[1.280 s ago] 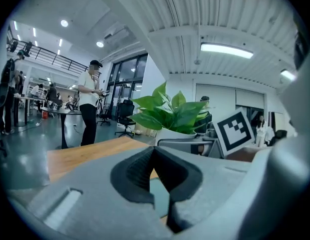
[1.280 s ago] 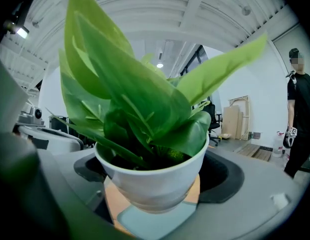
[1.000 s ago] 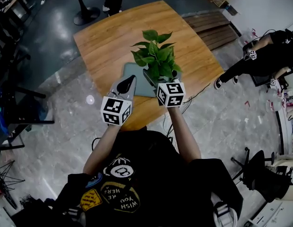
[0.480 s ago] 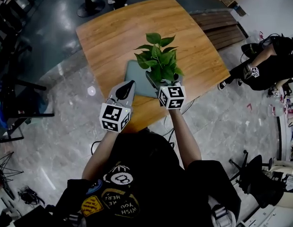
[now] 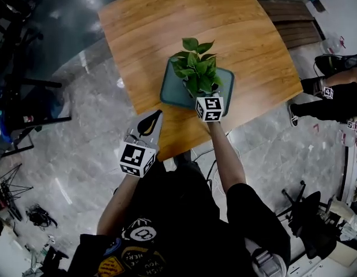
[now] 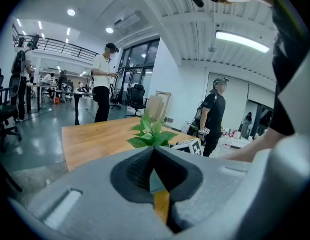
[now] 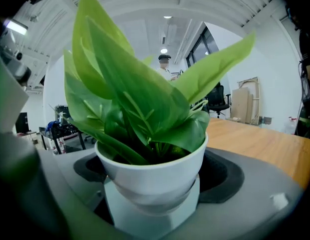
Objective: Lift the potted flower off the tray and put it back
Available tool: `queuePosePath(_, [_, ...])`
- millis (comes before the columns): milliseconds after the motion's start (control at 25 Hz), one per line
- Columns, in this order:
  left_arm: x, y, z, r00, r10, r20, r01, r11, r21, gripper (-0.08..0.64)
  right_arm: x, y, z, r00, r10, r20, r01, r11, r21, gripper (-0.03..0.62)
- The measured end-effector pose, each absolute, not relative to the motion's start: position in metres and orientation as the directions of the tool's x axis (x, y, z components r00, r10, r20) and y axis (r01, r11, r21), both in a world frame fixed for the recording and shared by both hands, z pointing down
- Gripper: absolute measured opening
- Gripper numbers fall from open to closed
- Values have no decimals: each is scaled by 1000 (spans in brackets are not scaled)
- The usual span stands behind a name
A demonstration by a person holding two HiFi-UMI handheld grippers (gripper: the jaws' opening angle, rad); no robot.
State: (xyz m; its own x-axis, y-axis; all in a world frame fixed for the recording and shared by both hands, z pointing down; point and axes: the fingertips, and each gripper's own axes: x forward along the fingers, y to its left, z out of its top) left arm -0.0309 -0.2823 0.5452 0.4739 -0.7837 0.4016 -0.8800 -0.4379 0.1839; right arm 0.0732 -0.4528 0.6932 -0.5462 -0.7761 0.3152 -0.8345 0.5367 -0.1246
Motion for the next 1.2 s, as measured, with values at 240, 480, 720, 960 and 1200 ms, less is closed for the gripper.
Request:
queuePosePath(240, [-37, -268, 567, 467, -761, 451, -883, -429, 190, -3, 77, -458, 756, -509, -772, 380, -854, 506, -116, 535])
queuePosePath(480, [-50, -261, 574, 463, -758, 460, -885, -420, 199, -3, 70, -443, 772, -528, -722, 448, -829, 553, -85, 535])
queuePosePath(720, [-46, -260, 564, 471, -771, 430, -882, -422, 210, -3, 92, -409, 775, -514, -687, 513, -834, 541, -112, 535])
queuePosePath(960, [-38, -243, 557, 473, -781, 409, -881, -418, 222, -3, 145, -331, 732, -453, -751, 480, -891, 404, -208, 284])
queuePosePath(1200, [-40, -218, 536, 528, -774, 350, -849, -472, 238, -5, 167, -249, 640, -333, -870, 364, -940, 275, -204, 18])
